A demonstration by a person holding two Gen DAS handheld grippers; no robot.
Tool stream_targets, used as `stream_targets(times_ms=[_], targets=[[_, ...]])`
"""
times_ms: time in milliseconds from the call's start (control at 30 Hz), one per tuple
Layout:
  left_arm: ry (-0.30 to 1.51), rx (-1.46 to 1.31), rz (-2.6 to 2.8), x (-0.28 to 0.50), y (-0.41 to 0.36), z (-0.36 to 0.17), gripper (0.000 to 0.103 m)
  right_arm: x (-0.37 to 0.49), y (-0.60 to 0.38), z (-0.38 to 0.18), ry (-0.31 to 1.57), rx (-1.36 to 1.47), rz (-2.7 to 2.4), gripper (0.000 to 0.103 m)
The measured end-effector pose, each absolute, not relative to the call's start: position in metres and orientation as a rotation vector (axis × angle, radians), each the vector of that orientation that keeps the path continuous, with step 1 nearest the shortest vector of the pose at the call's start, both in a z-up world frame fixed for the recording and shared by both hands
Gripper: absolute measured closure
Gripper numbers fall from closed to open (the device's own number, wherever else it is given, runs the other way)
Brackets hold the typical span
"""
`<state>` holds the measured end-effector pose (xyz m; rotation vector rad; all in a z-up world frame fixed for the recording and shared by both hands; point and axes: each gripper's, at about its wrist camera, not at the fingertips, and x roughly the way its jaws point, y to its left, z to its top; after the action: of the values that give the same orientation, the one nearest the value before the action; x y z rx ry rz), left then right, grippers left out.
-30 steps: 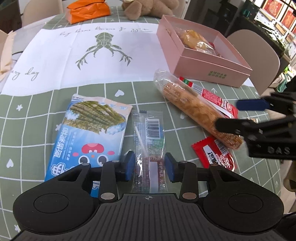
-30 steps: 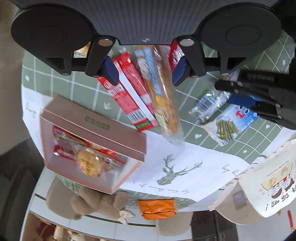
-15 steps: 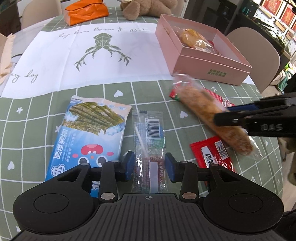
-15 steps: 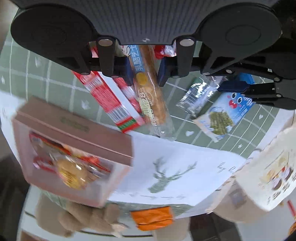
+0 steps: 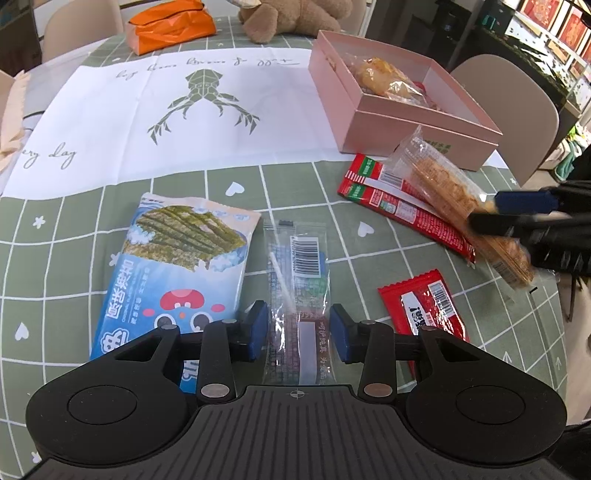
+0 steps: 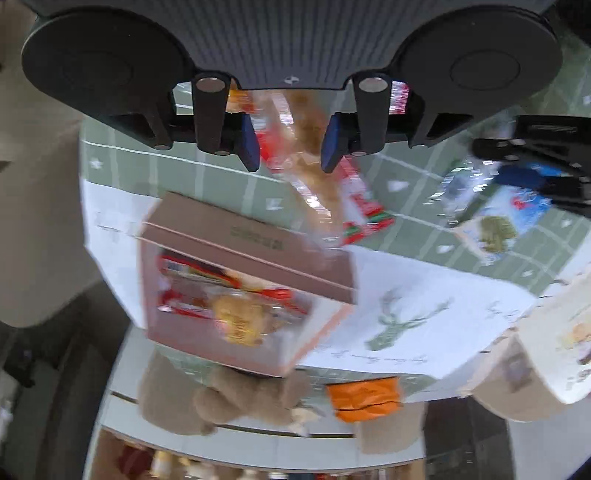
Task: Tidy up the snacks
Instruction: 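Lift the bread-stick pack with right while left holds the candy above the mat, then drop the candy into the pink box with left while right drops the bread-stick pack in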
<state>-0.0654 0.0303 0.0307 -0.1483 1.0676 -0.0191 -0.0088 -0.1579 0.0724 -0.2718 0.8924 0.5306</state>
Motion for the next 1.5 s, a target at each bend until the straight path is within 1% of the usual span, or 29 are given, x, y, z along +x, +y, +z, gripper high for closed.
stream_targets(times_ms=[100,200,367,433,467,500,633,767,867,900,967,1067,1200,1267,1300,1367,1500], targets=[[1.065,-0.146,-0.025,-0.066,0.031,0.031,0.06,-0.011,-0.142,0.061,0.896,-0.322,0.555,0.045],[1.057,-0.134,-0.036,-0.069,0.03,0.031,0.06,-0.007,-0.133,0.051,0.885,-0.384,0.496,0.045],[1.036,-0.126,-0.049,-0.073,0.03,0.031,0.06,0.006,-0.152,0.047,0.904,-0.316,0.453,0.045],[1.035,-0.118,-0.049,-0.073,0.029,0.031,0.059,0.012,-0.159,0.045,0.956,-0.282,0.466,0.065],[1.034,-0.112,-0.049,-0.073,0.029,0.031,0.059,0.011,-0.163,0.048,0.971,-0.254,0.486,0.071],[1.032,-0.107,-0.049,-0.073,0.028,0.031,0.059,0.009,-0.167,0.051,0.982,-0.226,0.518,0.075],[1.028,-0.079,-0.052,-0.079,0.024,0.031,0.059,-0.007,-0.173,0.065,0.993,-0.162,0.613,0.082],[1.037,0.034,-0.097,-0.087,0.013,0.032,0.059,-0.013,-0.169,0.06,0.958,-0.202,0.583,0.082],[1.032,0.109,-0.145,-0.093,0.007,0.031,0.059,-0.011,-0.162,0.055,0.961,-0.193,0.6,0.078],[1.037,0.106,-0.157,-0.093,0.008,0.031,0.058,-0.011,-0.159,0.054,0.96,-0.204,0.606,0.072],[1.049,0.104,-0.172,-0.093,0.01,0.032,0.058,-0.012,-0.15,0.048,0.958,-0.236,0.61,0.065],[1.079,0.08,-0.174,-0.092,0.012,0.033,0.058,-0.013,-0.14,0.038,0.97,-0.269,0.626,0.065],[1.064,0.064,-0.144,-0.092,0.01,0.032,0.059,-0.017,-0.139,0.033,0.952,-0.292,0.614,0.065],[1.042,0.083,-0.129,-0.092,0.007,0.031,0.06,-0.016,-0.142,0.033,0.961,-0.272,0.614,0.067],[1.036,0.08,-0.121,-0.093,0.007,0.031,0.061,-0.016,-0.144,0.035,0.976,-0.257,0.619,0.071],[1.035,0.039,-0.111,-0.094,0.01,0.032,0.062,-0.016,-0.154,0.045,1.002,-0.175,0.65,0.075],[0.963,-0.048,-0.147,-0.098,0.019,0.052,0.063,-0.022,-0.185,0.085,0.946,-0.043,0.686,0.075]])
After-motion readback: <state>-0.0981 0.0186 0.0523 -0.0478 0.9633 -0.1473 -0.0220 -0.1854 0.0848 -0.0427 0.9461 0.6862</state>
